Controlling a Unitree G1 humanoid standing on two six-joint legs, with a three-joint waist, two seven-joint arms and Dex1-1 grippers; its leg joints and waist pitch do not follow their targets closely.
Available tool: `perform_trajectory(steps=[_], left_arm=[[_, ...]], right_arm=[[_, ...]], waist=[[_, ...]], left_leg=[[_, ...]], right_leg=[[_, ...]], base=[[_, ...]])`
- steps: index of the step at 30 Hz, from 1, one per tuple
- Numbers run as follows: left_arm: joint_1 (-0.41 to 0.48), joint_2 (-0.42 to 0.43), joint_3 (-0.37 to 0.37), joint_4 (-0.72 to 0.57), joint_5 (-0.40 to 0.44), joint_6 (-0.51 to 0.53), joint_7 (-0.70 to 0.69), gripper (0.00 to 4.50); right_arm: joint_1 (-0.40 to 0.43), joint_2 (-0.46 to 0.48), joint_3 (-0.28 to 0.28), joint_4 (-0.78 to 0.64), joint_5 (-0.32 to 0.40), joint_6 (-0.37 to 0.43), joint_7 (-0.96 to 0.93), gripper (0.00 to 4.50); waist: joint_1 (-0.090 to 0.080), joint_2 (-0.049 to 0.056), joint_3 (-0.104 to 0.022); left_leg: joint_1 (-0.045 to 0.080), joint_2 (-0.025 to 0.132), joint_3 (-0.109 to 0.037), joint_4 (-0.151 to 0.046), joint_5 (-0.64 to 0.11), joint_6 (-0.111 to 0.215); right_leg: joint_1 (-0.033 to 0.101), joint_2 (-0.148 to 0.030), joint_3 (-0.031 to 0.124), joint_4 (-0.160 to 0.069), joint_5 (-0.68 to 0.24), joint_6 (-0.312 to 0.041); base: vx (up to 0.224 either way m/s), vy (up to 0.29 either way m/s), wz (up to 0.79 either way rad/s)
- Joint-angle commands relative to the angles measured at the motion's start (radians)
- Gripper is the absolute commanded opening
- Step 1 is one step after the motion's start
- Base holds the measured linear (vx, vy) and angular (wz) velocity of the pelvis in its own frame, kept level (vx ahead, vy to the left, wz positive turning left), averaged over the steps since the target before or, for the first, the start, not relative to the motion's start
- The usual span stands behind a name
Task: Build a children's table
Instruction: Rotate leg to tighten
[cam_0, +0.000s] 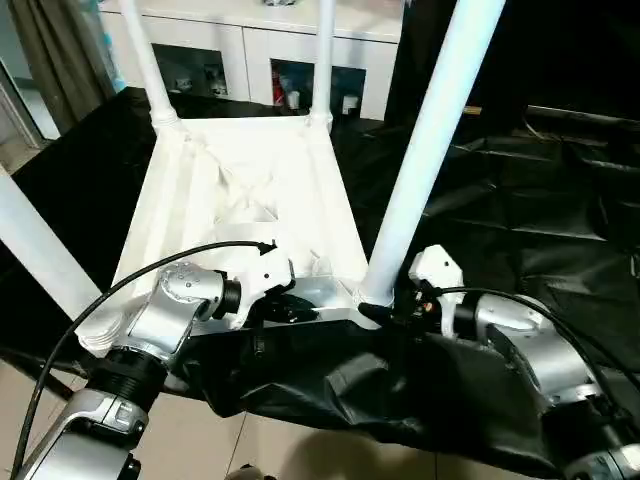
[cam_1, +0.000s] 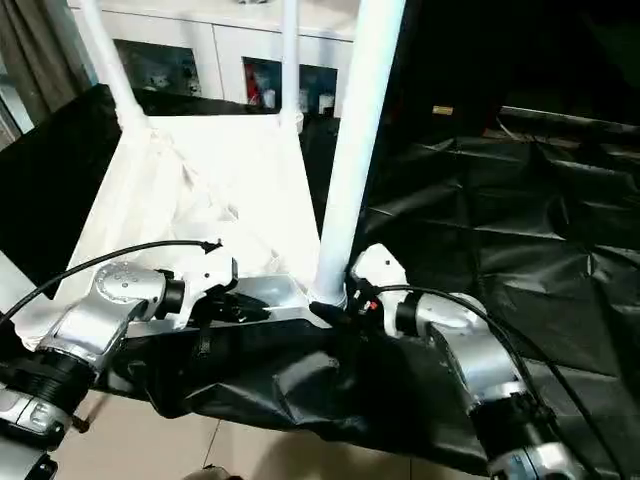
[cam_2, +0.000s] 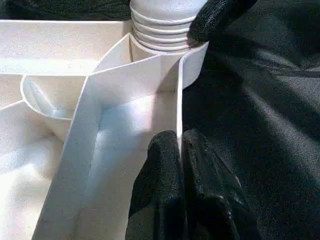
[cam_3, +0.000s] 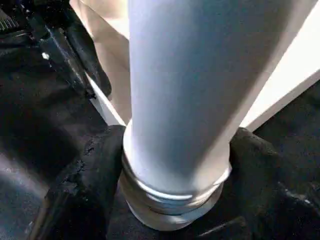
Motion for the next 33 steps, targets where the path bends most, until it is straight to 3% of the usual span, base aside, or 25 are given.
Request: perform_trajectory(steps=[1,7,10,12,13,16,19,20,21,22,30,33], left_arm=[[0.009,0.000,-0.033,0.012,0.010,0.012,-0.010,0.00],[0.005,-0.017,-0.013,0.019,0.002,0.019,0.027,0.00],[-0.061,-0.090,0.016,0.139,0.051,0.032,0.238,0.00],[-0.118,-0.151,0.032,0.231,0.071,0.032,0.372,0.00],[-0.141,-0.174,0.032,0.264,0.081,0.030,0.420,0.00],[-0.189,-0.232,0.037,0.332,0.092,0.026,0.526,0.00],[-0.220,-0.273,0.044,0.375,0.090,0.022,0.575,0.00],[-0.240,-0.294,0.041,0.411,0.100,0.003,0.598,0.00],[-0.247,-0.303,0.036,0.423,0.106,-0.008,0.599,0.00],[-0.253,-0.310,0.031,0.429,0.108,-0.015,0.594,0.00],[-0.207,-0.255,-0.001,0.381,0.089,-0.093,0.389,0.00],[-0.168,-0.193,-0.008,0.335,0.064,-0.131,0.249,0.00]], right_arm=[[-0.017,-0.001,-0.011,0.027,-0.019,-0.016,-0.010,2.89],[-0.017,0.008,-0.015,0.038,-0.007,-0.022,-0.010,2.75],[-0.022,0.075,-0.047,0.108,-0.015,-0.018,-0.136,2.73],[-0.039,0.155,-0.091,0.170,-0.004,0.010,-0.268,2.72],[-0.049,0.184,-0.098,0.194,-0.008,0.013,-0.317,2.72],[-0.081,0.244,-0.092,0.253,-0.044,0.009,-0.433,2.72],[-0.108,0.281,-0.085,0.292,-0.071,0.002,-0.491,2.72],[-0.126,0.305,-0.084,0.318,-0.086,-0.009,-0.504,2.72],[-0.133,0.315,-0.081,0.326,-0.087,-0.016,-0.495,2.72],[-0.138,0.322,-0.078,0.327,-0.084,-0.024,-0.480,3.28],[-0.113,0.246,-0.071,0.236,-0.049,-0.065,-0.316,3.82],[-0.091,0.146,-0.056,0.177,-0.025,-0.063,-0.152,3.82]], waist=[[0.001,-0.009,-0.059],[-0.001,-0.013,-0.058],[-0.002,-0.014,-0.055],[-0.006,-0.014,-0.054],[-0.003,-0.009,-0.055],[-0.001,-0.009,-0.054],[0.000,-0.010,-0.056],[-0.002,-0.007,-0.054],[0.000,-0.009,-0.057],[0.001,-0.008,-0.057],[0.004,-0.014,-0.058],[0.007,-0.016,-0.059]], left_leg=[[0.014,0.096,-0.045,-0.074,-0.143,0.046],[0.014,0.095,-0.046,-0.074,-0.157,0.046],[0.020,0.094,-0.045,-0.076,-0.180,0.032],[0.025,0.093,-0.047,-0.078,-0.218,0.005],[0.027,0.093,-0.050,-0.078,-0.226,-0.004],[0.028,0.093,-0.049,-0.079,-0.237,-0.012],[0.021,0.093,-0.051,-0.081,-0.225,-0.012],[0.023,0.092,-0.049,-0.082,-0.231,-0.009],[0.025,0.093,-0.051,-0.082,-0.232,-0.010],[0.026,0.093,-0.050,-0.082,-0.232,-0.008],[0.014,0.095,-0.050,-0.083,-0.202,0.032],[0.008,0.096,-0.048,-0.078,-0.167,0.056]], right_leg=[[0.035,-0.114,0.076,-0.076,-0.112,-0.227],[0.035,-0.115,0.077,-0.080,-0.141,-0.222],[0.029,-0.114,0.077,-0.088,-0.187,-0.218],[0.024,-0.118,0.077,-0.098,-0.270,-0.210],[0.025,-0.119,0.076,-0.099,-0.285,-0.203],[0.023,-0.122,0.079,-0.108,-0.307,-0.180],[0.028,-0.122,0.078,-0.105,-0.303,-0.169],[0.021,-0.119,0.078,-0.108,-0.296,-0.168],[0.025,-0.120,0.078,-0.106,-0.287,-0.171],[0.024,-0.121,0.079,-0.105,-0.278,-0.173],[0.031,-0.123,0.078,-0.100,-0.241,-0.166],[0.036,-0.123,0.077,-0.095,-0.201,-0.175]], base=[[0.000,0.000,0.00],[0.000,0.000,0.00],[0.000,0.000,0.00],[0.000,0.000,0.00],[0.000,0.000,0.00],[0.000,0.000,0.00],[0.000,0.000,0.00],[0.000,0.000,0.00],[0.000,0.000,0.00],[0.000,0.000,0.00],[0.000,0.000,0.00],[0.000,0.000,0.00]])
